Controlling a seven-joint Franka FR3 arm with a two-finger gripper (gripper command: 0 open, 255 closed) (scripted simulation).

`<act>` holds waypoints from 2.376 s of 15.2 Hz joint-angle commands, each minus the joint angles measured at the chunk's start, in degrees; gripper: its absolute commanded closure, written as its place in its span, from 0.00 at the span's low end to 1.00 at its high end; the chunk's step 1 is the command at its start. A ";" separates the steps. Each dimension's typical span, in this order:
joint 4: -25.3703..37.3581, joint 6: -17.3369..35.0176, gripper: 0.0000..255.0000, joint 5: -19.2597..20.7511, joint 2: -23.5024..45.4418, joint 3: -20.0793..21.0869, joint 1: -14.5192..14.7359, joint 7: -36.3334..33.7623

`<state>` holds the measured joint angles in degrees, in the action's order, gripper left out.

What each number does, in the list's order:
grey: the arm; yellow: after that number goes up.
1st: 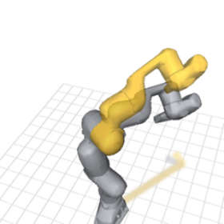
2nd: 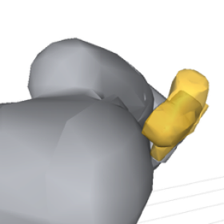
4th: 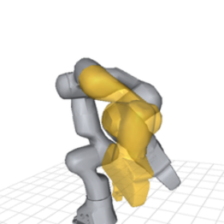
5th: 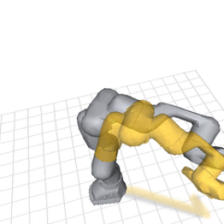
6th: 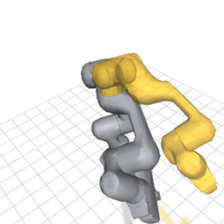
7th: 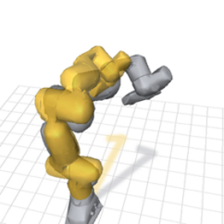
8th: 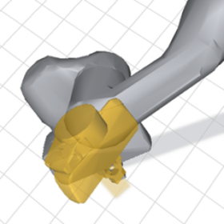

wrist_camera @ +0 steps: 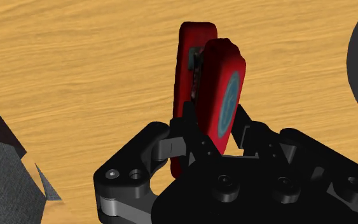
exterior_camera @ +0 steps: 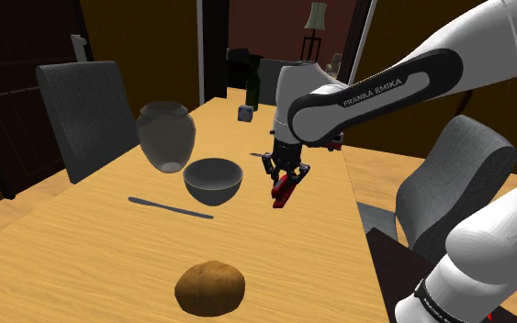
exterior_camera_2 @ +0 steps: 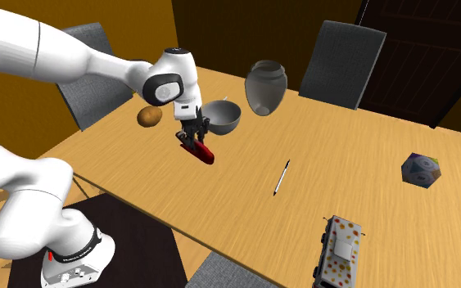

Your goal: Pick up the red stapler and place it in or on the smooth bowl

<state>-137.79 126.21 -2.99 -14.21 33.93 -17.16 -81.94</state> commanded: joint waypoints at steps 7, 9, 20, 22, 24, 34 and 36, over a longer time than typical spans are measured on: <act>3.74 -6.58 1.00 -1.38 -3.17 -1.38 0.39 1.77; 4.79 -8.20 1.00 -1.59 -3.79 -1.69 0.45 2.08; 10.87 -16.29 1.00 -2.09 -6.00 -3.08 0.50 3.27; 15.17 -16.43 1.00 -0.25 -1.44 -0.72 0.02 0.20; 19.73 -16.86 1.00 2.14 3.39 1.57 -0.26 -3.09; 48.60 -25.38 1.00 19.92 31.50 7.15 7.54 -19.46; 56.88 -28.72 1.00 23.59 37.88 6.57 11.68 -21.54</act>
<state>-85.72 99.58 18.40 20.05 40.65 -7.84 -101.97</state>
